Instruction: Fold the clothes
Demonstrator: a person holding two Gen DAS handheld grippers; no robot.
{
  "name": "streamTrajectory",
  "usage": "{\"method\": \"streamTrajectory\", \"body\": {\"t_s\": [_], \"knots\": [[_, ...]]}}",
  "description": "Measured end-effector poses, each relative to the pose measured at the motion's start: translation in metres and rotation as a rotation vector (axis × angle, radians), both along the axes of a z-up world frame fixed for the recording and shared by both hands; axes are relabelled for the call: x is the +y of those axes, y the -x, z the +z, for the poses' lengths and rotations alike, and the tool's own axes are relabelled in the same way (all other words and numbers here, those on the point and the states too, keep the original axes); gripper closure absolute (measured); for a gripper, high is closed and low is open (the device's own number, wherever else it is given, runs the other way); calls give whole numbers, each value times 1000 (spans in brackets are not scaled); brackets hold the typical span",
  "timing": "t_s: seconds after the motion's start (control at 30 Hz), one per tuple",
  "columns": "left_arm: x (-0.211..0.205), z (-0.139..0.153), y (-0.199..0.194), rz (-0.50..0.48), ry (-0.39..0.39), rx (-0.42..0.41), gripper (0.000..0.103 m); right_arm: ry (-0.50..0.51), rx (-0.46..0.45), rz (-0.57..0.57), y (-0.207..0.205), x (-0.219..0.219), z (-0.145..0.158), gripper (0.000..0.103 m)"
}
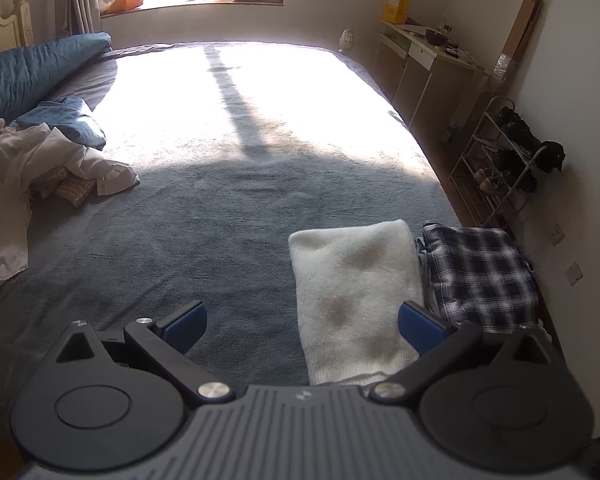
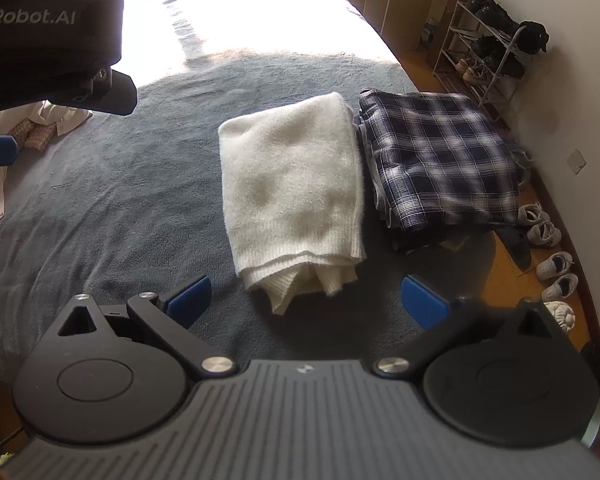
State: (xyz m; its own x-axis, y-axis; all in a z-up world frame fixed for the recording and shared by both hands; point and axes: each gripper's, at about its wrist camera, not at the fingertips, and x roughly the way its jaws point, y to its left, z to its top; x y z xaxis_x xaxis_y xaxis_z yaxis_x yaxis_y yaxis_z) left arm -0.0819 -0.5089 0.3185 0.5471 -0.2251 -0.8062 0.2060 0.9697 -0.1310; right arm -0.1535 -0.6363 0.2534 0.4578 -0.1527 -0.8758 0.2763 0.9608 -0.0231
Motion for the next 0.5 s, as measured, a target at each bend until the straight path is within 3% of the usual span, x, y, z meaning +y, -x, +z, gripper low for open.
{"method": "streamTrajectory", "body": {"t_s": [0.5], "knots": [[-4, -1, 1, -13, -21, -3, 1, -7, 8, 10, -3, 0, -2, 1]]}}
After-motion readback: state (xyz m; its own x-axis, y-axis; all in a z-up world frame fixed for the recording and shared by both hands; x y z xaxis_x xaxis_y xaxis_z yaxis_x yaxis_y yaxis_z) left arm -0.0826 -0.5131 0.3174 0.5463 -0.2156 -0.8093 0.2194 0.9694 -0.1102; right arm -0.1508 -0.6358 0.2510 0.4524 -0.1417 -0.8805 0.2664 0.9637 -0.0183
